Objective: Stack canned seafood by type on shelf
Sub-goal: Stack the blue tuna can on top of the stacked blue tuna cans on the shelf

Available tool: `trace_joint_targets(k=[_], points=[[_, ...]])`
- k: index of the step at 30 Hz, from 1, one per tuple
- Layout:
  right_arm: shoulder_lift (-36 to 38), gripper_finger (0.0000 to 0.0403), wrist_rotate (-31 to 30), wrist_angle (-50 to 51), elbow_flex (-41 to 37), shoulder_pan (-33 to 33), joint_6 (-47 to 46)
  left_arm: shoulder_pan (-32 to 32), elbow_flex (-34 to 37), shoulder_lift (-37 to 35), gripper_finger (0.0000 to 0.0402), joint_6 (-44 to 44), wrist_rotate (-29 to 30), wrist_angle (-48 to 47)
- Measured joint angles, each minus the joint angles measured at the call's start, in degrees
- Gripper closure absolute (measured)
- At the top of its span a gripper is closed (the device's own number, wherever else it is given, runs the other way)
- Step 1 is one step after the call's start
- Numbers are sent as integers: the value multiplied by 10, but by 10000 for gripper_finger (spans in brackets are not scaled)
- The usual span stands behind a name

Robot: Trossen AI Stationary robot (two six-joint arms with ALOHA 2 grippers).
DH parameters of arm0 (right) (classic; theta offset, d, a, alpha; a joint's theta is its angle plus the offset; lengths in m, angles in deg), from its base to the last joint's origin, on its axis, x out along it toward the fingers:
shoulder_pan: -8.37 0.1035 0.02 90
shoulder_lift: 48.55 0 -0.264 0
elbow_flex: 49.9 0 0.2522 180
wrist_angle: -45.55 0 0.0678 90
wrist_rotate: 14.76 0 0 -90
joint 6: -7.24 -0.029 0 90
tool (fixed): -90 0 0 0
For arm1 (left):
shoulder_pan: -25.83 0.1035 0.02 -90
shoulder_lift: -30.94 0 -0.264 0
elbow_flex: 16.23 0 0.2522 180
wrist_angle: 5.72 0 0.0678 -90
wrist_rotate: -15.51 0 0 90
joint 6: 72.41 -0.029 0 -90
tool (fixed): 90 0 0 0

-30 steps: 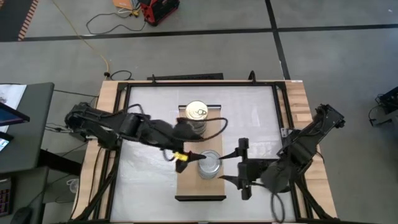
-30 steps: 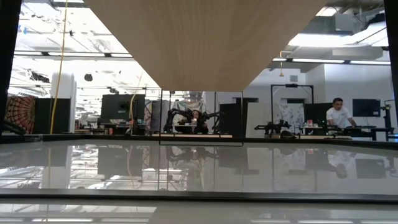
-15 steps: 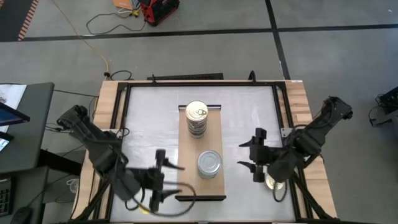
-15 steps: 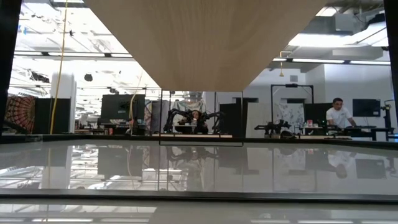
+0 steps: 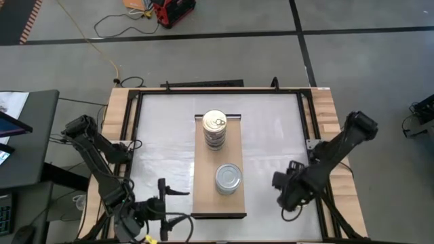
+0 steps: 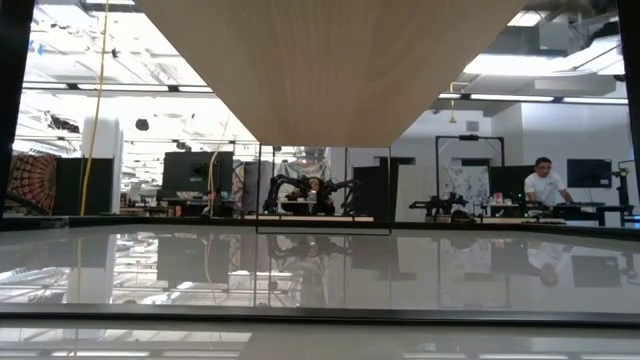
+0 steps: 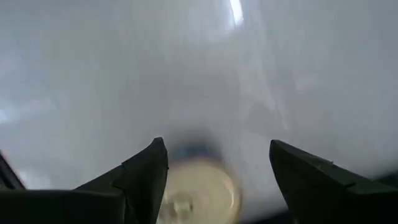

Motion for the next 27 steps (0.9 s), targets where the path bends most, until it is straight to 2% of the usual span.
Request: trace_joint_targets(k=[3, 7, 15, 20, 24, 27], points=[[-42, 101, 62, 24, 0, 21, -3, -4, 8, 0, 95, 20, 24, 6], [-83, 101, 105, 27, 0, 46, 0, -6, 8, 3, 95, 19, 60, 27], [-114, 101, 96, 16, 1, 57, -5, -6, 0, -9, 95, -29, 144, 111], [-142, 101, 72, 16, 1, 48, -4, -27, 0, -3, 95, -41, 130, 119], [-168, 101, 71, 11, 1, 33, 20, -43, 0, -2, 95, -41, 145, 121], [-160, 101, 61, 11, 6, 18, 15, -51, 0, -2, 95, -41, 146, 120]])
